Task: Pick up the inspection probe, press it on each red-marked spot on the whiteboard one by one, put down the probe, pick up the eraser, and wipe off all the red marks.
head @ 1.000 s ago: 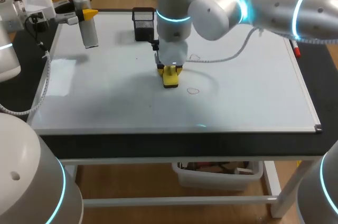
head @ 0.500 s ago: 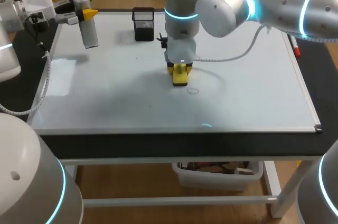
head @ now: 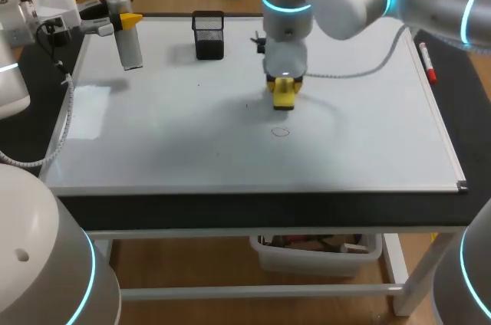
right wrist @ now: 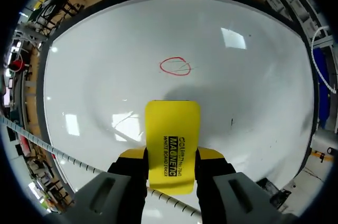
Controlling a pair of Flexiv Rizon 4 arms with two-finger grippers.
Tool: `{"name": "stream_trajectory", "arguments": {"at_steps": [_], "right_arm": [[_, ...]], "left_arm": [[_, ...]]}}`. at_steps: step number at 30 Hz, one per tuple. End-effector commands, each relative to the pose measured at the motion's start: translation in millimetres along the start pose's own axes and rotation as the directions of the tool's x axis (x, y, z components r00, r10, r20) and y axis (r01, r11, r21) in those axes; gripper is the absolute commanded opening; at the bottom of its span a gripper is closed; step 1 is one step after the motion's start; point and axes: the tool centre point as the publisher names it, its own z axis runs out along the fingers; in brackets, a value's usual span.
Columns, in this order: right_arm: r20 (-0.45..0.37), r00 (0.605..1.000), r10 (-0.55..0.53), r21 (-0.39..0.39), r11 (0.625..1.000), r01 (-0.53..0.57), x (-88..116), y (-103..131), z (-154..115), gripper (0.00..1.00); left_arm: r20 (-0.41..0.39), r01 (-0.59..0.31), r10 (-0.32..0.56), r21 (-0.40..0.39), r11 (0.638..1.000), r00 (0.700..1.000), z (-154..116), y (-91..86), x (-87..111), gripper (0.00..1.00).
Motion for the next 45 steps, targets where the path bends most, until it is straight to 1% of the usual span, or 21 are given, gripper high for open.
{"name": "stream_trajectory", "arguments": {"at_steps": [1,3,10,11,13,17,18,20,21,24,26,31,36,45], "right_arm": [[0.017,0.998,0.053,0.009,0.999,-0.053,45.0,-2.6,-11.8,0.00],[-0.002,0.996,0.089,0.015,0.996,-0.089,62.7,-6.3,-12.4,0.00],[-0.022,0.980,0.198,-0.001,0.980,-0.198,122.4,-18.3,-11.1,0.00],[-0.035,0.974,0.225,-0.005,0.974,-0.226,133.6,-21.1,-9.3,0.00],[-0.025,0.960,0.280,-0.019,0.960,-0.280,154.9,-26.7,-6.0,0.00],[-0.024,0.933,0.358,-0.023,0.933,-0.359,190.6,-34.4,-6.0,0.00],[-0.006,0.925,0.381,-0.033,0.924,-0.381,198.7,-36.1,-5.8,0.00],[-0.014,0.909,0.418,-0.030,0.908,-0.418,214.7,-39.0,-5.1,0.00],[0.000,0.899,0.439,-0.035,0.898,-0.439,222.7,-40.1,-5.1,0.00],[-0.004,0.879,0.477,-0.033,0.879,-0.476,240.3,-41.9,-4.9,0.00],[-0.015,0.872,0.489,-0.031,0.871,-0.490,248.0,-42.3,-4.3,0.00],[-0.016,0.861,0.508,-0.037,0.860,-0.508,260.1,-43.7,-3.9,0.00],[-0.014,0.846,0.533,-0.031,0.846,-0.533,263.5,-43.5,-7.1,0.00],[-0.014,0.846,0.533,-0.031,0.846,-0.533,263.5,-43.5,-7.1,0.00]], "left_arm": [[0.000,-0.002,0.002,0.003,1.000,1.000,0.1,-0.1,0.1,0.00],[0.000,-0.002,0.002,0.003,1.000,1.000,0.1,-0.1,0.1,0.00],[0.000,-0.002,0.002,0.003,1.000,1.000,0.1,-0.1,0.1,0.00],[0.000,-0.002,0.002,0.003,1.000,1.000,0.1,-0.1,0.1,0.00],[0.000,-0.002,0.002,0.003,1.000,1.000,0.1,-0.1,0.1,0.00],[0.000,-0.002,0.002,0.003,1.000,1.000,0.1,-0.1,0.1,0.00],[0.000,-0.002,0.002,0.003,1.000,1.000,0.1,-0.1,0.1,0.00],[0.000,-0.002,0.002,0.003,1.000,1.000,0.1,-0.1,0.1,0.00],[0.000,-0.002,0.002,0.003,1.000,1.000,0.1,-0.1,0.1,0.00],[0.000,-0.002,0.002,0.003,1.000,1.000,0.1,-0.1,0.1,0.00],[0.000,-0.002,0.002,0.003,1.000,1.000,0.1,-0.1,0.1,0.00],[0.000,-0.002,0.002,0.003,1.000,1.000,0.1,-0.1,0.1,0.00],[0.000,-0.002,0.002,0.003,1.000,1.000,0.1,-0.1,0.1,0.00],[0.000,-0.002,0.002,0.003,1.000,1.000,0.1,-0.1,0.1,0.00]]}}
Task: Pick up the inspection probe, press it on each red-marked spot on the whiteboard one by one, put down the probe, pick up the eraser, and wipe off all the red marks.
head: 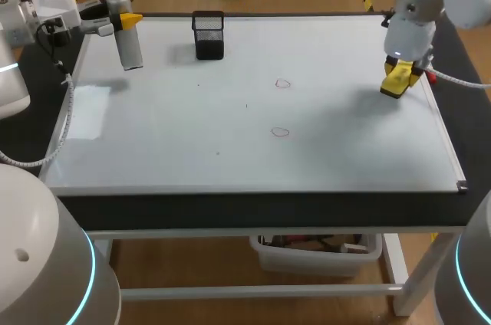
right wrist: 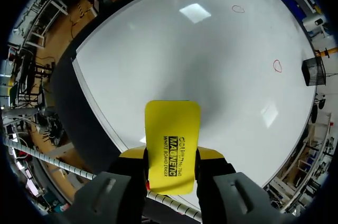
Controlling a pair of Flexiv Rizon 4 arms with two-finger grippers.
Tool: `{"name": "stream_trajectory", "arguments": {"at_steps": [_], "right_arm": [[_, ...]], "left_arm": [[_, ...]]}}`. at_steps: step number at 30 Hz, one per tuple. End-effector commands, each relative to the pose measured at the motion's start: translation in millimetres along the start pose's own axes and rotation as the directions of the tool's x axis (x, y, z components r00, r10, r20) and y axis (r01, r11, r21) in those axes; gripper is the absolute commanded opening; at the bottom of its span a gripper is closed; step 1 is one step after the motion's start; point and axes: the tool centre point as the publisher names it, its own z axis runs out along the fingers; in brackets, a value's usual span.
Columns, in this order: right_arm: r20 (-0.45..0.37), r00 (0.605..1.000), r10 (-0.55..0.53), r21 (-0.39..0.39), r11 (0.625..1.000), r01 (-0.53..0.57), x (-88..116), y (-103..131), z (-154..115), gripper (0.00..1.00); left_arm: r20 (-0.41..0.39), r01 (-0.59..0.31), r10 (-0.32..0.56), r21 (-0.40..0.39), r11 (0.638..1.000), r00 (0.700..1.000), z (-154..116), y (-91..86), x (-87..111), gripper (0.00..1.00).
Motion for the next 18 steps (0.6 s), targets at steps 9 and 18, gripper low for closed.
{"name": "stream_trajectory", "arguments": {"at_steps": [9,18], "right_arm": [[-0.001,1.000,-0.002,0.002,1.000,0.002,1.3,-0.5,-1.0,0.00],[-0.001,1.000,-0.002,0.002,1.000,0.002,1.3,-0.5,-1.0,0.00]], "left_arm": [[-0.054,-0.030,0.031,0.014,0.999,0.998,10.4,-8.5,23.1,0.00],[-0.172,-0.035,0.040,0.031,0.999,0.984,39.0,-13.4,66.2,0.00]]}}
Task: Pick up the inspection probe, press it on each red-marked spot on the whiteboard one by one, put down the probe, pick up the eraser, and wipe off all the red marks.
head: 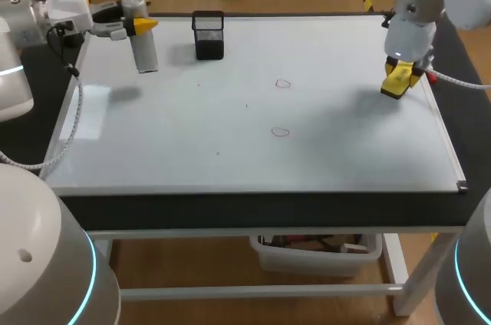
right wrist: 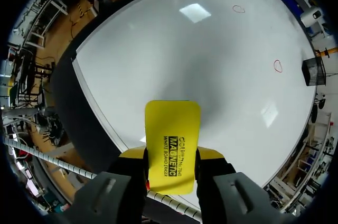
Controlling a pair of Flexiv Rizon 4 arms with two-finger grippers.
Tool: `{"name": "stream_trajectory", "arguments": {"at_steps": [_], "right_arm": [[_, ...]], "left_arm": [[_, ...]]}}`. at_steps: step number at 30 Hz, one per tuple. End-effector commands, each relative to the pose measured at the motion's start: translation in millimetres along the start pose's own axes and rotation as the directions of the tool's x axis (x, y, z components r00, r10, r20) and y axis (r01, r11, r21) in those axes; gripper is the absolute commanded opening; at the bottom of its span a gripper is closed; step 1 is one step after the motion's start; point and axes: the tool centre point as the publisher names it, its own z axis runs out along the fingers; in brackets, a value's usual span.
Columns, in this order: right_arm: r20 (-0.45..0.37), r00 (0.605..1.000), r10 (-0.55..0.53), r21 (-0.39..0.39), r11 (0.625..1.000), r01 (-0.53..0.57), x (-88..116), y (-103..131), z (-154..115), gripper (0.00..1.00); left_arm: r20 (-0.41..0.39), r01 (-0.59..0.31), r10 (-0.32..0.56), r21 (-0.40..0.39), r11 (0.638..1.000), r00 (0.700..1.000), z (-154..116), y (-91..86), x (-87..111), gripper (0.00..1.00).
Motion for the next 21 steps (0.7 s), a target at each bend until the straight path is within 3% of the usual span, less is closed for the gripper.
{"name": "stream_trajectory", "arguments": {"at_steps": [1,7,12,21], "right_arm": [[-0.002,1.000,-0.002,0.000,1.000,0.002,0.5,-0.8,-1.0,0.00],[-0.002,1.000,-0.002,0.000,1.000,0.002,0.5,-0.8,-1.0,0.00],[-0.002,1.000,-0.002,0.000,1.000,0.002,0.5,-0.8,-1.0,0.00],[-0.002,1.000,-0.002,0.000,1.000,0.002,0.5,-0.8,-1.0,0.00]], "left_arm": [[-0.044,0.002,-0.002,0.005,1.000,0.999,16.7,-1.0,11.8,0.00],[-0.161,0.015,-0.011,0.026,1.000,0.987,50.3,-2.4,41.8,0.00],[-0.293,0.019,-0.010,0.030,0.999,0.956,89.1,-2.5,65.0,0.00],[-0.425,0.054,-0.032,0.039,0.998,0.905,150.5,5.2,88.0,0.00]]}}
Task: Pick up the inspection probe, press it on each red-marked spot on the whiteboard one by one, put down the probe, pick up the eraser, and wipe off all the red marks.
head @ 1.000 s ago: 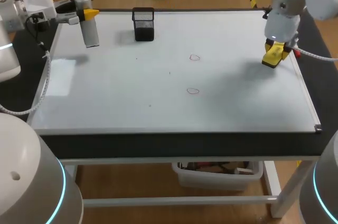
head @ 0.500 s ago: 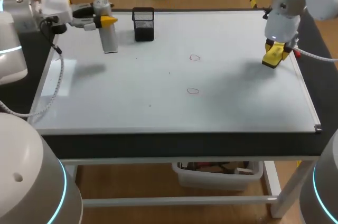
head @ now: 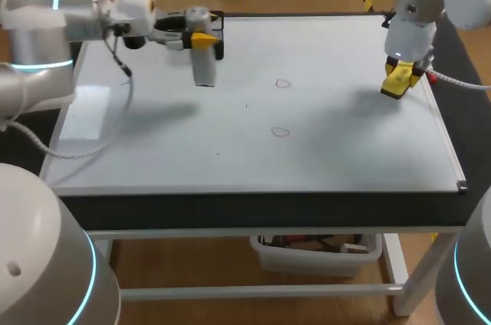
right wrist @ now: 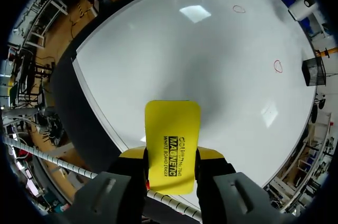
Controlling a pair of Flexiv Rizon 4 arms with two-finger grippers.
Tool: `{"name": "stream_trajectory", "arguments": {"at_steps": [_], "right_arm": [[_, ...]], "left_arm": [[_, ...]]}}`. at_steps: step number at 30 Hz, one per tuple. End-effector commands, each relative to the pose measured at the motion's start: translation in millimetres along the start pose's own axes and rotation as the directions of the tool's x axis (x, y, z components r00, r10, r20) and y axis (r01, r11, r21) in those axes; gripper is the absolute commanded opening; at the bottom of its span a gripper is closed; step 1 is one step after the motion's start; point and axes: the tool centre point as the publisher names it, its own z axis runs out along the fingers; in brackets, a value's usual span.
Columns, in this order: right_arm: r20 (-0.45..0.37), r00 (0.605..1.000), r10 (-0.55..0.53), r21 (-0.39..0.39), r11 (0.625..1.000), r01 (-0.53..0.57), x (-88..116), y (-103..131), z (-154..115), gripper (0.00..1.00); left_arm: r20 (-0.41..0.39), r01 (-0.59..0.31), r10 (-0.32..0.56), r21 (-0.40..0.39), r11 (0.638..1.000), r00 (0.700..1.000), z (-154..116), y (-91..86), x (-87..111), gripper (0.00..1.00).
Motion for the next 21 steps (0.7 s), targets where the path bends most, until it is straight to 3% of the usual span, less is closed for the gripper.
{"name": "stream_trajectory", "arguments": {"at_steps": [1,9,21], "right_arm": [[-0.003,1.000,-0.002,0.000,1.000,0.002,0.1,-0.9,-0.7,0.00],[-0.003,1.000,-0.002,0.000,1.000,0.002,0.1,-0.9,-0.7,0.00],[-0.003,1.000,-0.002,0.000,1.000,0.002,0.1,-0.9,-0.7,0.00]], "left_arm": [[-0.116,0.017,-0.015,0.018,1.000,0.993,32.3,11.2,-16.1,0.00],[-0.182,0.034,-0.029,0.024,0.999,0.983,83.8,22.4,-20.8,0.00],[-0.199,0.031,-0.030,0.001,1.000,0.980,130.1,40.4,-32.5,0.00]]}}
